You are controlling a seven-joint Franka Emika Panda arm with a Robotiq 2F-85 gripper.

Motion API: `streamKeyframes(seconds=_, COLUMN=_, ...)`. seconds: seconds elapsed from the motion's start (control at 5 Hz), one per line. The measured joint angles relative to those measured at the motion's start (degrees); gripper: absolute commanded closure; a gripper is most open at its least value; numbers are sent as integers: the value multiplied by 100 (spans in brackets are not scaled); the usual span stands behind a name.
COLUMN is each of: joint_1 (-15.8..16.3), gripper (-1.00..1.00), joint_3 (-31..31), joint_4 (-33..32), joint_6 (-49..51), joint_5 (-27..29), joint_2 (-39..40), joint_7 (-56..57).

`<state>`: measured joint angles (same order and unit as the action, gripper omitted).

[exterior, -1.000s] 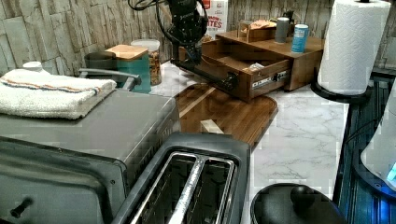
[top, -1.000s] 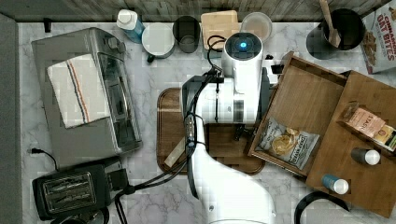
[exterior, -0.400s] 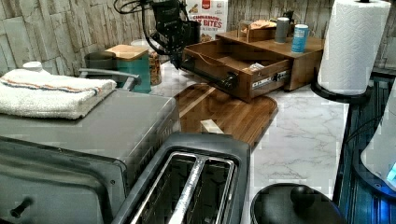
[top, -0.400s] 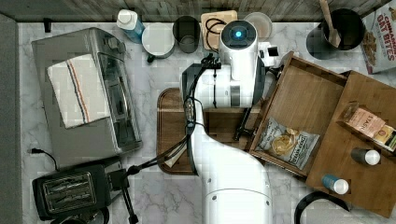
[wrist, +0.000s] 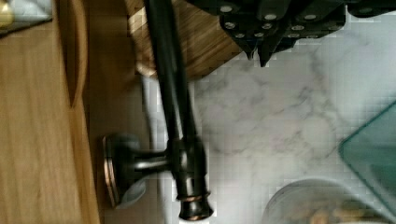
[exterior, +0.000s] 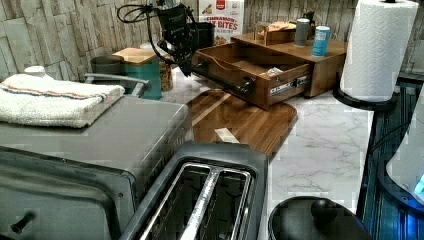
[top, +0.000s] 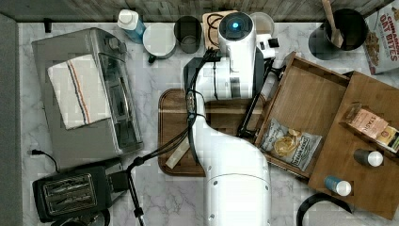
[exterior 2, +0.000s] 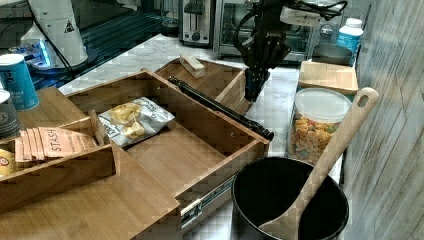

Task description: Close the drawer.

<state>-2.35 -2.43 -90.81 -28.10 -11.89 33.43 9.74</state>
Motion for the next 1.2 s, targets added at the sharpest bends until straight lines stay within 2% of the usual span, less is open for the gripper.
streamKeyframes(seconds=0.4, joint_1=-199, gripper=100, joint_3=1, joint_4=0, joint_6=88, joint_5=14, joint_2=56, joint_7=555)
streamKeyframes(seconds=0.8, joint_1=-427, gripper=100, joint_3=3, joint_4=-45, joint_6=-194, joint_5=404, joint_2=28, joint_7=699)
streamKeyframes(seconds=1.0, joint_1=-592, gripper=100, joint_3=84, joint_4=-213, joint_6=-301, joint_5=743, joint_2=-53, joint_7=1013)
streamKeyframes(seconds=1.2, joint_1=-728, gripper=100, joint_3=85, joint_4=-643, joint_6=-469, joint_5=780, joint_2=-288, joint_7=1350)
